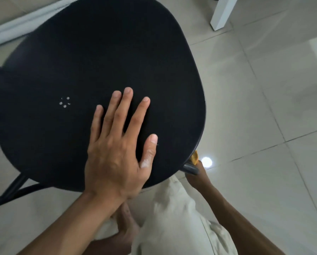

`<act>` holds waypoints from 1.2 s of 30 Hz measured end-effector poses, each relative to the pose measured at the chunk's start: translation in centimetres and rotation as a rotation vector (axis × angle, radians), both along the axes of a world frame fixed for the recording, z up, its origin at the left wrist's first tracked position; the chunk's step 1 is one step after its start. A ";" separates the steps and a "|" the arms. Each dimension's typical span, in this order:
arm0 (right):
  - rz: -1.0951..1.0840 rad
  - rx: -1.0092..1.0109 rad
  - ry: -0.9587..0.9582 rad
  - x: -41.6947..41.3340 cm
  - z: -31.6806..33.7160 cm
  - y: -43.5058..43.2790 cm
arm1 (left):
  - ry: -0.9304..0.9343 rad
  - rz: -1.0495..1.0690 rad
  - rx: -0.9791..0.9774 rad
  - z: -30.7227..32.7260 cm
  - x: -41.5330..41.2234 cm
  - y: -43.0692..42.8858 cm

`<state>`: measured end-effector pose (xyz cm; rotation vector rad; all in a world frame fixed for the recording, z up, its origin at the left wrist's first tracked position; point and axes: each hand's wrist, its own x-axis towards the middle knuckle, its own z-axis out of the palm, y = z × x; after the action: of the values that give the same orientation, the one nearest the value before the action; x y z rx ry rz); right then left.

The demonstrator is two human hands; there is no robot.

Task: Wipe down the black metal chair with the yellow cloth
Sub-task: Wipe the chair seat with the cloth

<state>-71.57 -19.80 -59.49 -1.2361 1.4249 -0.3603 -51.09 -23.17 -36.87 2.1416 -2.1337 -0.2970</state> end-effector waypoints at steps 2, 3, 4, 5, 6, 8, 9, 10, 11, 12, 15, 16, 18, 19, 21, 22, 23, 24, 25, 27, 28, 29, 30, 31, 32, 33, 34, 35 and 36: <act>0.061 -0.153 -0.065 -0.3 3.4 -0.3 | -0.004 -0.002 0.007 -0.1 0.0 0.0; 0.101 -0.245 -0.087 -0.6 5.1 -0.1 | -0.008 -0.003 0.004 0.0 0.0 0.1; 0.139 -0.333 -0.076 -0.7 6.4 -0.1 | -0.011 -0.004 0.002 0.0 0.0 0.0; 0.164 -0.388 -0.066 -0.7 7.7 -0.1 | -0.017 -0.005 0.000 0.1 0.1 0.1; 0.191 -0.438 -0.068 -0.8 8.5 0.0 | -0.017 -0.005 0.003 -0.1 0.1 0.1; 0.204 -0.552 -0.093 -0.7 11.0 -0.1 | -0.021 -0.006 0.000 0.0 0.0 0.2; 0.215 -0.613 -0.106 -0.5 12.1 -0.3 | -0.022 -0.008 0.001 0.0 0.0 0.1; 0.228 -0.669 -0.108 -0.1 13.3 -0.5 | -0.025 -0.009 -0.001 0.0 0.0 0.2; 0.249 -0.713 -0.100 0.5 14.3 -0.9 | -0.029 -0.010 -0.004 0.0 0.1 0.2; 0.271 -0.762 -0.083 0.8 14.6 -1.2 | -0.031 -0.011 -0.005 0.0 0.0 0.2; 0.252 -0.857 -0.091 1.3 14.1 -1.3 | -0.040 -0.006 -0.009 -0.2 0.0 0.2; 0.238 -0.870 -0.098 1.3 13.5 -1.1 | -0.045 -0.005 -0.011 -0.2 0.0 0.1; 0.155 -0.882 -0.071 1.4 12.6 -0.7 | -0.058 -0.011 -0.001 -0.3 -0.1 0.1; 0.094 -0.880 -0.053 1.7 12.4 -0.5 | -0.071 -0.007 0.008 -0.3 0.0 0.1; -0.005 -0.804 -0.104 2.2 12.2 -0.2 | -0.123 -0.013 0.036 -0.2 0.1 0.1; -0.039 -0.761 -0.131 2.4 12.1 -0.1 | -0.145 -0.028 0.051 -0.1 0.1 0.0; -0.063 -0.718 -0.148 2.4 12.2 0.0 | -0.159 -0.040 0.062 0.0 0.1 0.0; -0.075 -0.682 -0.167 2.3 12.1 0.2 | -0.169 -0.048 0.070 0.1 0.0 -0.1; -0.078 -0.659 -0.187 2.2 12.0 0.3 | -0.177 -0.052 0.073 0.2 0.0 -0.1; -0.089 -0.664 -0.200 2.2 11.5 0.4 | -0.185 -0.046 0.074 0.1 0.1 -0.1; -0.123 -0.680 -0.197 2.2 11.1 0.6 | -0.181 -0.044 0.074 0.0 0.0 -0.1; -0.171 -0.684 -0.203 2.2 10.5 0.8 | -0.177 -0.040 0.073 -0.1 0.0 -0.1; -0.199 -0.689 -0.190 2.2 9.5 1.1 | -0.172 -0.036 0.073 -0.1 0.0 0.0; -0.208 -0.692 -0.182 2.1 8.2 1.1 | -0.163 -0.029 0.068 0.0 0.0 -0.1; -0.193 -0.699 -0.166 2.0 6.6 1.1 | -0.159 -0.027 0.064 -0.1 -0.1 -0.1; -0.191 -0.681 -0.153 1.9 5.3 1.0 | -0.156 -0.026 0.059 -0.2 -0.2 -0.2; -0.186 -0.667 -0.166 1.8 4.5 0.9 | -0.152 -0.025 0.054 -0.2 -0.2 -0.1; -0.180 -0.636 -0.167 1.6 3.3 0.9 | -0.147 -0.026 0.051 -0.3 -0.2 -0.1; -0.159 -0.645 -0.153 1.5 1.8 1.2 | -0.144 -0.025 0.047 -0.4 -0.2 -0.1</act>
<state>-70.08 -18.59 -57.71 -1.5617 1.3168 -1.0620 -51.25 -23.24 -37.23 2.2269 -2.2536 -0.2032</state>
